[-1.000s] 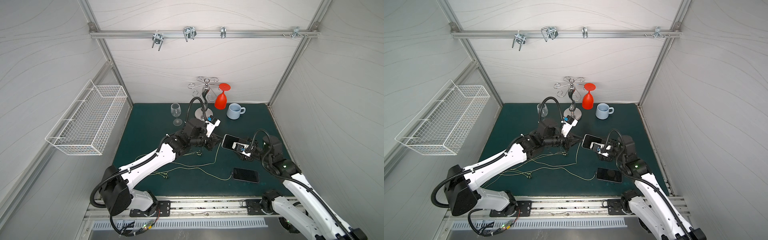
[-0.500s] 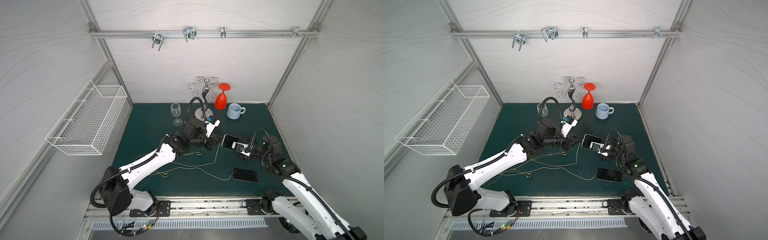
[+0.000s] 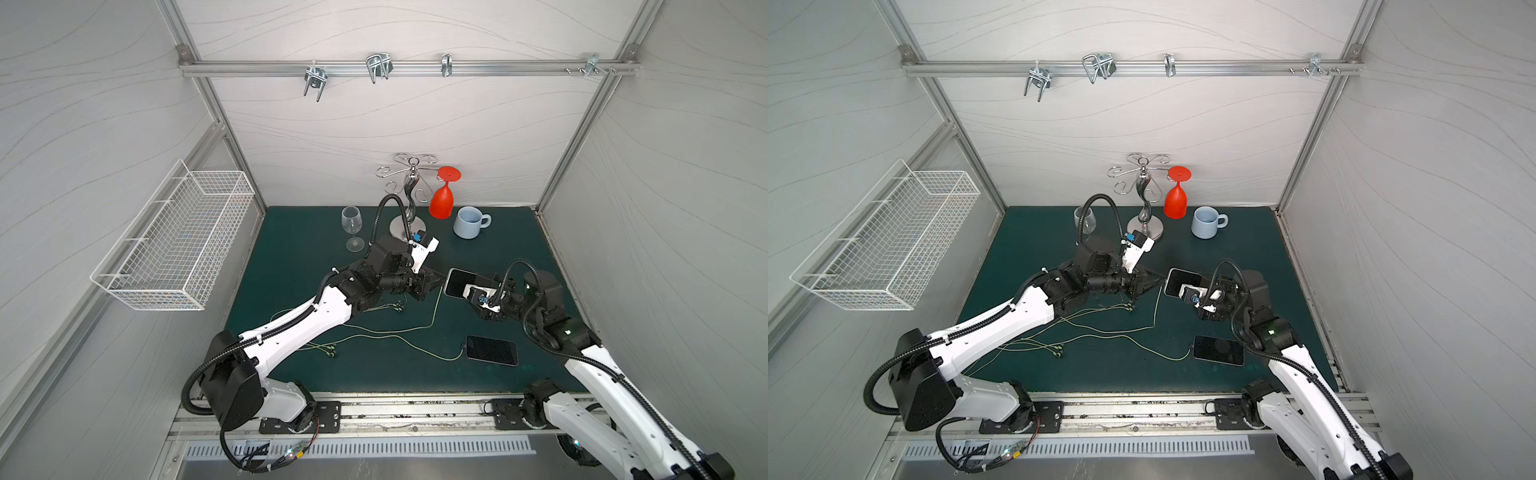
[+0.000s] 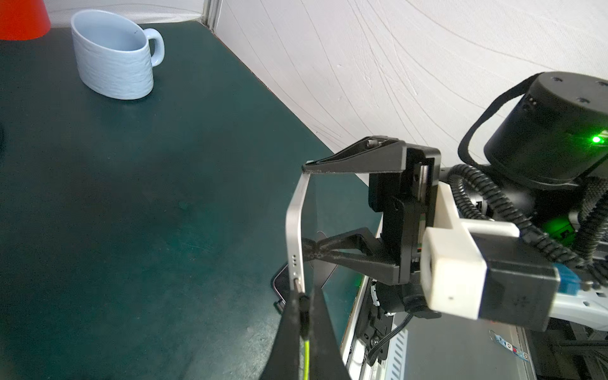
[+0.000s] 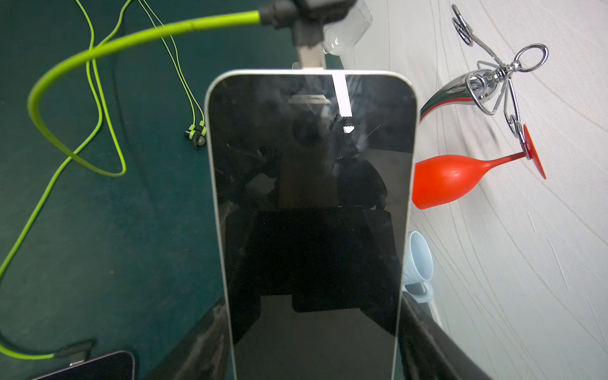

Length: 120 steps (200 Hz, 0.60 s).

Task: Plug wired earphones into phones
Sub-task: Insert the wired earphone into the phone.

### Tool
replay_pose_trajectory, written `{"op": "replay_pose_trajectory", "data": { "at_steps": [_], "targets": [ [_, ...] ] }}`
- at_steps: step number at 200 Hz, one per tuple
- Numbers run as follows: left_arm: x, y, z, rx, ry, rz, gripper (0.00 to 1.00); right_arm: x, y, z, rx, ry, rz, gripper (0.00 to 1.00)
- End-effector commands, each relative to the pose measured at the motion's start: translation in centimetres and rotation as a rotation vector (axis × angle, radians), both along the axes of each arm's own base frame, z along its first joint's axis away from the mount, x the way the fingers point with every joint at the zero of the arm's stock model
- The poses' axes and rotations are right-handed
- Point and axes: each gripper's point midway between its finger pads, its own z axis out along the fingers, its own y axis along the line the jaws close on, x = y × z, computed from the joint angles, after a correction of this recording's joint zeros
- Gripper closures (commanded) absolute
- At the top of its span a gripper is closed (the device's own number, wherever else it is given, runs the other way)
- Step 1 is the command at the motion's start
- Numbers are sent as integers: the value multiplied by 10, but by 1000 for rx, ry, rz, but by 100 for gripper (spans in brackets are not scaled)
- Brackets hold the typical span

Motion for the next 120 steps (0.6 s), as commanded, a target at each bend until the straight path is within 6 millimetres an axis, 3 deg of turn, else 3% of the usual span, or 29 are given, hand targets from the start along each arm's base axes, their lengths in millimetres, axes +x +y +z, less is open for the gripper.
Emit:
{"op": "replay_pose_trajectory", "data": {
  "at_steps": [1,120],
  "targets": [
    [-6,-8,9,-27,-13,-58,100,-6,14,51,68,-153,82,28],
    [-20,-14,33,-92,-17,-144,100,-31,14,76,101,-204,137,28]
  ]
}}
